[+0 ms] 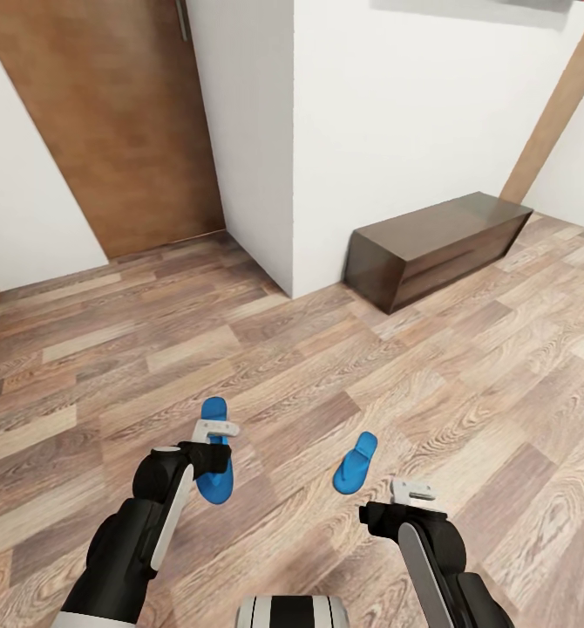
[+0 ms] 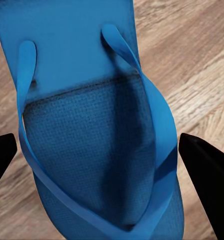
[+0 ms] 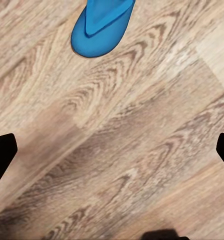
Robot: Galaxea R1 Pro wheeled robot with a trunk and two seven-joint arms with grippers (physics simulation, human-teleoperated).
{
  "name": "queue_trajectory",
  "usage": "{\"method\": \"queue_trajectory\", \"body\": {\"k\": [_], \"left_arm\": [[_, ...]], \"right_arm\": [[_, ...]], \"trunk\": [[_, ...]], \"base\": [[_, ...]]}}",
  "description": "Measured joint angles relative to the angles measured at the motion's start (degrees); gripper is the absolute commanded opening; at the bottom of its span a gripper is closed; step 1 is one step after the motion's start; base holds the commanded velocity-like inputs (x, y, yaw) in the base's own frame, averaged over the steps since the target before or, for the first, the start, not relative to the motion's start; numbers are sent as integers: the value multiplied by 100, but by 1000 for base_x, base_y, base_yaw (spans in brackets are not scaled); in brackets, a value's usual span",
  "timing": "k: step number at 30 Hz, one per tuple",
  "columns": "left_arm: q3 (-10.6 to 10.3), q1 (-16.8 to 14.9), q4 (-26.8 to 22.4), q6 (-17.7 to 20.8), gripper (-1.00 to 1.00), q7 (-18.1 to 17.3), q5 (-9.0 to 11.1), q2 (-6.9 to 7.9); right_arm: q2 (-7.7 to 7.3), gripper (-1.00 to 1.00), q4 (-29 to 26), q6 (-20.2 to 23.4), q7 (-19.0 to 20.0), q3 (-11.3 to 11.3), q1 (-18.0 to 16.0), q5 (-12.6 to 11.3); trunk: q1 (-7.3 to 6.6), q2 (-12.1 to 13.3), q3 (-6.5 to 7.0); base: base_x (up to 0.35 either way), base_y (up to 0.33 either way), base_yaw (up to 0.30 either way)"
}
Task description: In the bedroom, move the book from the bed onto either nightstand, and place the two sandals side by side next to the bed.
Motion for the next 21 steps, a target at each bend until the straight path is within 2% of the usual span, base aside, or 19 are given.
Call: {"method": "queue_trajectory", "body": {"k": [4,21], "left_arm": [[-3,0,2,0,-100,0,1,1],[-17,0,3,2,-100,8,21,4]], "right_arm": [[0,100,0,0,0,0,0,0],[0,100,61,31,0,-15,0,-4]], "trunk": [[-3,0,0],[-1,0,0]], "base": [[168,2,0],[14,4,0]]}}
